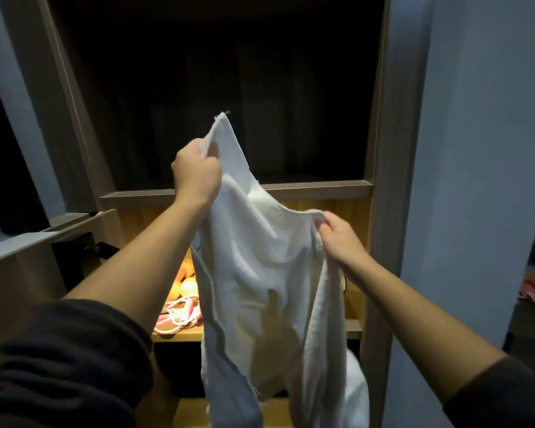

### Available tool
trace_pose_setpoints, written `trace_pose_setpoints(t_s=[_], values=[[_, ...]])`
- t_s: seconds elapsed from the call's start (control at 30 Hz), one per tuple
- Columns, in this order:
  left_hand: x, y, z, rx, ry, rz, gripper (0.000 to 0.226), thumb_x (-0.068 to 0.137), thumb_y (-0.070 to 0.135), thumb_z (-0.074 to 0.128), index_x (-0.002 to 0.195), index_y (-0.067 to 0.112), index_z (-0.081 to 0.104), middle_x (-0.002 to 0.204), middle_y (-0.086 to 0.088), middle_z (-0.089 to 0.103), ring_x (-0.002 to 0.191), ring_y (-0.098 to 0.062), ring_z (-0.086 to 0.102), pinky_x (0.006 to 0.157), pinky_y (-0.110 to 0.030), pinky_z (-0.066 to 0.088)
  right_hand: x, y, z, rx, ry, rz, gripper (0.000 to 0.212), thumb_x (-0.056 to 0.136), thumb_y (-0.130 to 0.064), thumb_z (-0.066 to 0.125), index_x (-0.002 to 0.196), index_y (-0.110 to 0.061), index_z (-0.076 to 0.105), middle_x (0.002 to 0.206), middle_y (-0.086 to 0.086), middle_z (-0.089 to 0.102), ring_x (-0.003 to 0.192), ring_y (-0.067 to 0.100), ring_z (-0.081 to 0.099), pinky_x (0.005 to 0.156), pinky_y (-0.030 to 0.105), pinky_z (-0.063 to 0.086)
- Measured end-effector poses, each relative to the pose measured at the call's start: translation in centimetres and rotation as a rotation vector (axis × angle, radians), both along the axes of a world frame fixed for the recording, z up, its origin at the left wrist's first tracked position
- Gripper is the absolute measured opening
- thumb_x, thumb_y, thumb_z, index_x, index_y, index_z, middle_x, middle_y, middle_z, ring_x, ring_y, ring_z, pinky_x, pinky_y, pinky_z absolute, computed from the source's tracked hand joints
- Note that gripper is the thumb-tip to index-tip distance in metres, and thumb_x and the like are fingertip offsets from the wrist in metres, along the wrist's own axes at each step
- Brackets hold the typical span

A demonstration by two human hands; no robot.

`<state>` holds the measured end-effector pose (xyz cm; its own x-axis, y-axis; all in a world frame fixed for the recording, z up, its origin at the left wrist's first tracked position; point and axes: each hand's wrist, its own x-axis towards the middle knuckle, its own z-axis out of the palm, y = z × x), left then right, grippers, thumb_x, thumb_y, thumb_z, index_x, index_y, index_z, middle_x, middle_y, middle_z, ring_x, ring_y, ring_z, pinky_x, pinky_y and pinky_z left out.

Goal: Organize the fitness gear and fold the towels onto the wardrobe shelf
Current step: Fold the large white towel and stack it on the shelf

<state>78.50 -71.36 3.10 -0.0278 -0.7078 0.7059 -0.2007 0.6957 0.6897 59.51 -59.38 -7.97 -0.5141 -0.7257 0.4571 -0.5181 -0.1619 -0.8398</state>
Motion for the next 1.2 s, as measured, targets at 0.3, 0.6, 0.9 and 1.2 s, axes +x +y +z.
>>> trace_pose_setpoints(t_s=[0.3,0.6,0.9,1.2], values=[[-1.2,2.7,-0.9,-0.031,-0.559,-0.467,0.051,0.076,0.056,0.074,0.123,0.040,0.060,0.118,0.023,0.063,0.112,-0.002,0.058,0.094,-0.023,0.048,1.9,-0.4,9.9,-0.177,0.320,0.101,0.025,0.101,-0.014,0.047,0.086,-0.009,0.066,0.076,0.004,0.061,0.073,0.009,0.053,0.065,0.024,0.042],[-2.2,3.8,-0.4,0.005,-0.271,-0.485,0.016,0.090,0.023,0.065,0.078,0.014,0.066,0.073,0.002,0.066,0.074,-0.014,0.064,0.070,-0.036,0.051,2.1,0.2,10.1,-0.144,0.236,0.058,0.042,0.100,-0.032,0.052,0.083,0.005,0.062,0.069,0.007,0.053,0.062,0.011,0.046,0.057,0.028,0.038],[-1.4,1.6,0.1,0.136,-0.001,-0.370,0.013,0.093,0.021,0.061,0.081,0.026,0.064,0.082,0.004,0.067,0.080,-0.008,0.065,0.063,-0.020,0.047,3.1,0.5,2.7,0.066,-0.201,0.338,0.040,0.100,-0.049,0.044,0.079,-0.019,0.058,0.054,-0.014,0.050,0.048,0.003,0.041,0.045,0.015,0.035],[1.3,-1.0,-0.2,0.104,0.166,-0.074,0.011,0.097,0.023,0.057,0.092,0.016,0.062,0.090,-0.003,0.065,0.091,-0.017,0.064,0.075,-0.029,0.053,2.9,0.6,-7.0,0.430,-0.397,0.559,0.044,0.097,-0.053,0.049,0.107,-0.015,0.068,0.085,0.003,0.068,0.076,0.012,0.059,0.074,0.026,0.050]])
